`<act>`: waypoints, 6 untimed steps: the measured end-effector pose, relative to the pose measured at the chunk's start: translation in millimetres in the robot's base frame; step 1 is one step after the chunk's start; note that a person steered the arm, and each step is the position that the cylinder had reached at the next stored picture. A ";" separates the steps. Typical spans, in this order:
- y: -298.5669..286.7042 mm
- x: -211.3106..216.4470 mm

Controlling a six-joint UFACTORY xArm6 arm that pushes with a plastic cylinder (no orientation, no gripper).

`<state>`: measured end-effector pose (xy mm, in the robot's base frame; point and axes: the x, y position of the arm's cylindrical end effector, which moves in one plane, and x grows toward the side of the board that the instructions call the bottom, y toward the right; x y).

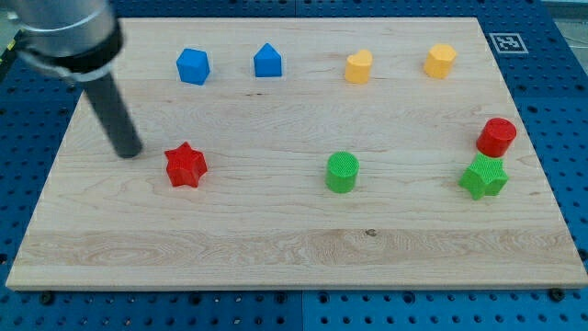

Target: Put the red star on top of the green circle

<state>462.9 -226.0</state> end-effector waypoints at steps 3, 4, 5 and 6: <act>151.8 29.7; 209.4 10.2; 246.5 -11.0; 249.7 -14.1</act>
